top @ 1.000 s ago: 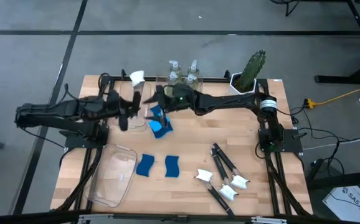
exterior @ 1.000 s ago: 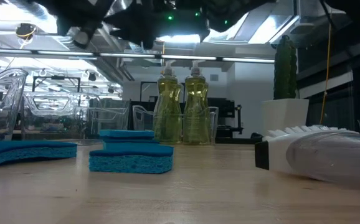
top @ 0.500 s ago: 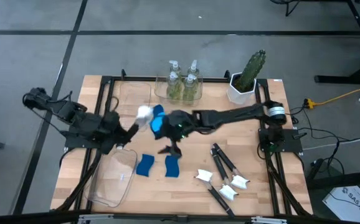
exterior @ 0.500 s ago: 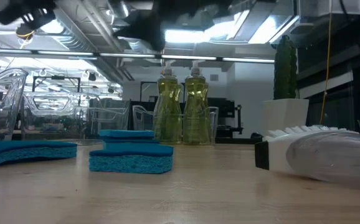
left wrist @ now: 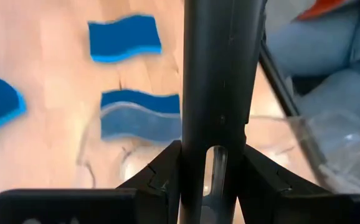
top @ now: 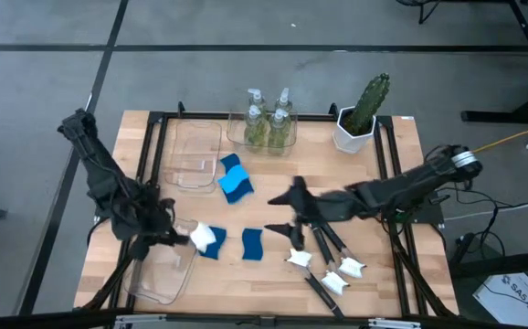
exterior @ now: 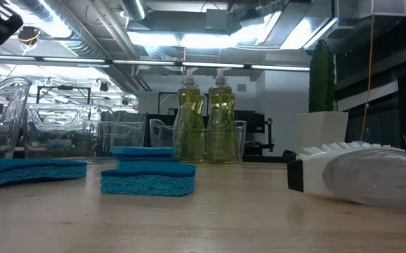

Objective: Pick & Place Kitchen Sink Supplies
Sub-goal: Put the black dish brush into the bottom left transparent bin

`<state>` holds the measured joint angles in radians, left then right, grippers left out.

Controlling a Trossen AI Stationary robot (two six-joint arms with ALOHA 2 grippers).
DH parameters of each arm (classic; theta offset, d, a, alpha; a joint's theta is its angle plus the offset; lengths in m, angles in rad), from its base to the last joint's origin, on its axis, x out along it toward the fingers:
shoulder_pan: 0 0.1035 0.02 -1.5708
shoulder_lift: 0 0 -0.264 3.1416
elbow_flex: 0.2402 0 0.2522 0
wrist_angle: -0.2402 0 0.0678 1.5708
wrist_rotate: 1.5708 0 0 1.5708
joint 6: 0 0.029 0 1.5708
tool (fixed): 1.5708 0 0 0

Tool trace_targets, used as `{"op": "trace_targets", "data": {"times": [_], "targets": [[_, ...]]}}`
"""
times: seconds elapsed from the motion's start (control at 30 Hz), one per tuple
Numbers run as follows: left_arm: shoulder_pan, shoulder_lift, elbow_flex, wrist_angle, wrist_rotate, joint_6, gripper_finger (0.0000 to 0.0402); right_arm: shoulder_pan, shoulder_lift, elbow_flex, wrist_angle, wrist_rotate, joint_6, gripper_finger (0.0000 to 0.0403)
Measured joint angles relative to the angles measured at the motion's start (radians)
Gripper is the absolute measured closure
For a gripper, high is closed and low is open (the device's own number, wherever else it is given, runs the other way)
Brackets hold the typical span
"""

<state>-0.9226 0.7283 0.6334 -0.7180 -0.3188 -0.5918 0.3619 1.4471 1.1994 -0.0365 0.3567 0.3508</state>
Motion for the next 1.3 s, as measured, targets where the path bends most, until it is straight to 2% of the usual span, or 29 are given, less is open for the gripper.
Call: {"op": "trace_targets", "data": {"times": [0.2, 0.37, 0.6, 0.73, 0.8, 0.93, 1.1, 1.3], "targets": [[-0.051, 0.059, -0.054, 0.067, -0.076, -0.093, 0.0294, 0.128, -0.063, -0.048, 0.039, 0.278, 0.016, 0.0072], [-0.088, 0.073, -0.073, 0.064, -0.155, -0.245, 0.0294, 0.19, -0.068, -0.048, 0.035, 0.402, 0.004, 0.0072], [-0.144, 0.087, -0.132, 0.092, -0.164, -0.411, 0.0294, 0.211, -0.068, -0.048, -0.021, 0.419, 0.002, 0.0072], [-0.172, 0.094, -0.183, 0.196, -0.175, -0.444, 0.0294, 0.212, -0.068, -0.048, -0.045, 0.419, -0.004, 0.0072], [-0.194, 0.094, -0.195, 0.26, -0.212, -0.437, 0.0294, 0.212, -0.068, -0.048, -0.054, 0.419, -0.005, 0.0072], [-0.247, 0.093, -0.195, 0.332, -0.35, -0.369, 0.0294, 0.212, -0.068, -0.048, -0.068, 0.419, -0.011, 0.0072], [-0.289, 0.111, -0.195, 0.291, -0.477, -0.405, 0.0294, 0.212, -0.068, -0.047, -0.071, 0.42, -0.019, 0.0072], [-0.286, 0.176, -0.195, 0.163, -0.463, -0.584, 0.0294, 0.212, -0.067, -0.047, -0.089, 0.425, -0.017, 0.0072]]}}
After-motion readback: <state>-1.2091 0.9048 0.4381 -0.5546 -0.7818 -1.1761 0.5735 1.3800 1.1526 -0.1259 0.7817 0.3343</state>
